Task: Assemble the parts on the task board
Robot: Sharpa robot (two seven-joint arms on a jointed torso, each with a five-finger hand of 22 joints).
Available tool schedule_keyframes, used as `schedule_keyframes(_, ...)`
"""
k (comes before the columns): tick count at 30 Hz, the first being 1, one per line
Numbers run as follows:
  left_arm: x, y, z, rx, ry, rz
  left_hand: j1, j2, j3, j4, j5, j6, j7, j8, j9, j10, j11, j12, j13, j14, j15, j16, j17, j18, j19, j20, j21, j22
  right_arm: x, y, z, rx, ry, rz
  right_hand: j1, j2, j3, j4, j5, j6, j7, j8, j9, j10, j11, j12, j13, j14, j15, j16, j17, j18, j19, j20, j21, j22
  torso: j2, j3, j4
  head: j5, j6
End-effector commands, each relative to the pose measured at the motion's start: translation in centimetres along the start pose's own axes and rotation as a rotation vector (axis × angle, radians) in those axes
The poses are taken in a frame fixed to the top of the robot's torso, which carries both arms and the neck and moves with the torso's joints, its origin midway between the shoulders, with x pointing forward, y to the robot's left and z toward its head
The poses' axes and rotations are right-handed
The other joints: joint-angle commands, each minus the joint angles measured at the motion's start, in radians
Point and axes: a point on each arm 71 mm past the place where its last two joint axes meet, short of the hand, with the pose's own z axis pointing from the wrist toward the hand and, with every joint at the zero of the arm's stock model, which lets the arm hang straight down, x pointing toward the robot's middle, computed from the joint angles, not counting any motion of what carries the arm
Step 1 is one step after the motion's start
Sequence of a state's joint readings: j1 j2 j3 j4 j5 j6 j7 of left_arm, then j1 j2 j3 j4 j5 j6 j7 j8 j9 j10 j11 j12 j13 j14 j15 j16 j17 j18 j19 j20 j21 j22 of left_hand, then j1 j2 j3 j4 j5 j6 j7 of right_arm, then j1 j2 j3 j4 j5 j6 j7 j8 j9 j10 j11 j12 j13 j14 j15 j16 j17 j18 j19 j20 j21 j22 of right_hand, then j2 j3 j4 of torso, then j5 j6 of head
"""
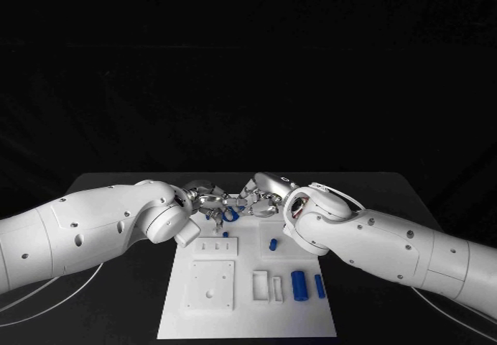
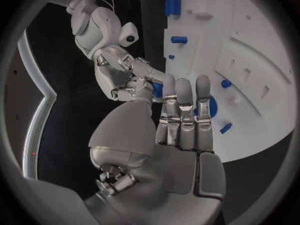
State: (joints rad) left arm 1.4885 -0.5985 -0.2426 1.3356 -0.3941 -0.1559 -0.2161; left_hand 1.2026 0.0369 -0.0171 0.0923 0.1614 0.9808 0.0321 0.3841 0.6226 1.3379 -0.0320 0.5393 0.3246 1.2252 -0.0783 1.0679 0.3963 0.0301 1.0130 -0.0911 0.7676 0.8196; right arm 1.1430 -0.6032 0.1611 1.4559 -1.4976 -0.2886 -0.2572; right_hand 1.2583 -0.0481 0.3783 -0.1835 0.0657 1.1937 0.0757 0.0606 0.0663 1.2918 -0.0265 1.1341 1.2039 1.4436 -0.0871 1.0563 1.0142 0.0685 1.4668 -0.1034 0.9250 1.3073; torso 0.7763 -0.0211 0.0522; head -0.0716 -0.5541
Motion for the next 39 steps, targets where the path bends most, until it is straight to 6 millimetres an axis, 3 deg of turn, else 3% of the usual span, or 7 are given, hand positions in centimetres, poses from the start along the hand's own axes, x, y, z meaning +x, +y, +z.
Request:
schedule_keyframes(1,0.49,-0.43,0.06,0.010,0.033,0.009,0.005,0.008,0.001,-0.003,0.005,0.009,-0.003,-0.004,0.002,-0.002,-0.003,-0.005,-0.001,-0.007,0.002,0.005,0.001,-0.007,0.001,-0.003,-0.004,0.002,0.31,0.69,-0.03,-0.025,0.018,-0.021,0.002,0.003,0.000,0.005,0.003,0.043,-0.017,0.002,0.001,-0.001,-0.004,-0.006,-0.001,0.001,-0.006,-0.006,-0.001,0.002,0.038,-0.009,-0.007,0.115,0.000,0.0004,-0.0004,0.000,0.000)
schedule_keyframes(18,0.64,-0.42,0.11,-0.003,0.041,0.003,0.021,0.043,0.021,-0.006,0.026,0.015,-0.002,-0.036,-0.021,-0.002,-0.001,-0.016,-0.006,-0.009,0.004,-0.003,0.001,-0.007,0.000,-0.001,-0.014,0.009,0.84,1.37,-0.34,-0.036,0.031,-0.051,0.004,0.000,0.002,0.009,0.003,0.044,-0.018,0.002,0.001,0.001,-0.005,-0.005,-0.001,0.002,-0.007,-0.005,0.001,0.002,0.039,-0.010,-0.004,0.115,0.000,0.0007,0.0000,-0.002,-0.001)
schedule_keyframes(20,0.65,-0.43,0.12,-0.002,0.041,0.003,0.037,0.052,0.035,-0.018,0.085,0.013,-0.003,-0.040,-0.024,-0.003,-0.001,-0.018,-0.007,-0.009,0.003,-0.004,0.001,-0.008,0.000,-0.002,-0.015,0.010,0.88,1.36,-0.35,-0.036,0.033,-0.052,0.004,0.000,0.002,0.009,0.003,0.044,-0.018,0.002,0.001,0.001,-0.005,-0.005,-0.001,0.002,-0.007,-0.005,0.001,0.002,0.039,-0.010,-0.004,0.115,0.000,0.0008,-0.0001,-0.002,-0.001)
schedule_keyframes(23,0.65,-0.43,0.11,-0.001,0.041,0.003,0.063,0.062,0.061,-0.044,0.122,0.010,-0.004,-0.043,-0.026,-0.003,-0.001,-0.022,-0.010,-0.010,0.003,-0.004,0.001,-0.008,-0.001,-0.002,-0.015,0.012,0.91,1.31,-0.35,-0.034,0.034,-0.054,0.004,0.000,0.002,0.009,0.003,0.044,-0.018,0.002,0.001,0.001,-0.005,-0.005,-0.001,0.002,-0.007,-0.005,0.001,0.002,0.039,-0.010,-0.004,0.115,0.000,0.0008,-0.0001,-0.002,-0.001)
schedule_keyframes(27,0.60,-0.40,0.10,0.000,0.041,-0.001,0.081,0.064,0.111,-0.092,0.211,0.000,0.000,-0.041,-0.022,0.000,0.000,-0.032,-0.017,-0.011,0.003,-0.005,0.002,-0.006,-0.003,-0.003,-0.014,0.020,0.96,1.23,-0.34,-0.031,0.036,-0.055,0.004,0.000,0.002,0.009,0.003,0.044,-0.018,0.002,0.001,0.001,-0.005,-0.005,-0.001,0.002,-0.007,-0.005,0.001,0.002,0.039,-0.010,-0.004,0.115,0.000,0.0008,0.0005,-0.003,-0.004)
schedule_keyframes(32,0.51,-0.34,0.06,0.000,0.041,-0.006,0.068,0.069,0.168,-0.141,0.241,-0.001,0.005,-0.031,-0.011,0.008,0.000,-0.040,-0.023,-0.011,0.004,-0.004,0.005,-0.002,-0.007,-0.002,-0.008,0.033,1.04,1.02,-0.31,-0.025,0.040,-0.058,0.004,0.000,0.002,0.009,0.003,0.044,-0.018,0.002,0.001,0.001,-0.005,-0.005,-0.001,0.002,-0.007,-0.005,0.001,0.002,0.039,-0.010,-0.004,0.115,0.000,0.0005,0.0003,-0.004,-0.005)
schedule_keyframes(39,0.47,-0.25,-0.05,-0.001,0.043,-0.010,0.045,0.071,0.209,-0.182,0.239,0.025,0.001,-0.039,0.025,0.019,-0.003,-0.046,-0.027,-0.008,0.001,-0.001,0.012,0.000,-0.010,-0.004,-0.004,0.049,1.04,0.72,-0.33,-0.018,0.043,-0.061,0.004,-0.001,0.004,0.012,0.003,0.044,-0.018,0.002,0.001,0.000,-0.005,-0.007,-0.003,0.002,-0.007,-0.007,0.000,0.003,0.039,-0.010,-0.006,0.115,0.001,-0.0003,0.0003,-0.004,-0.005)
